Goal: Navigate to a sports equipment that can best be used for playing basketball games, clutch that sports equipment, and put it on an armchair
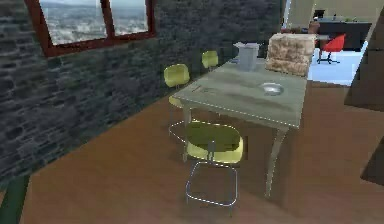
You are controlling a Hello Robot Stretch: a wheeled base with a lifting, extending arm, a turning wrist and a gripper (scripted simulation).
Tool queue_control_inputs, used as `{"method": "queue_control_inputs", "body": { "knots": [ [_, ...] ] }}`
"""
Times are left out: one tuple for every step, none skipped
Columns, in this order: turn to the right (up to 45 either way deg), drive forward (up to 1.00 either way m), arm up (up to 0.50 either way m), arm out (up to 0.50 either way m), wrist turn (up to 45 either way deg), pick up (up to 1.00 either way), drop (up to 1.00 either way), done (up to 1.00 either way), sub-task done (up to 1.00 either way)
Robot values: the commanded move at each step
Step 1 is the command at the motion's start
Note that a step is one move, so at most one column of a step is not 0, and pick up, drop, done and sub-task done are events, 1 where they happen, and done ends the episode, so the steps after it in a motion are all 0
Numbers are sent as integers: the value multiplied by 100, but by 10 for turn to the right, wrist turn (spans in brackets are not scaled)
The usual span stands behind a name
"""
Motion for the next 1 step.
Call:
{"method": "queue_control_inputs", "body": {
  "knots": [
    [420,0,0,0,0,0,0,0,0]
  ]
}}
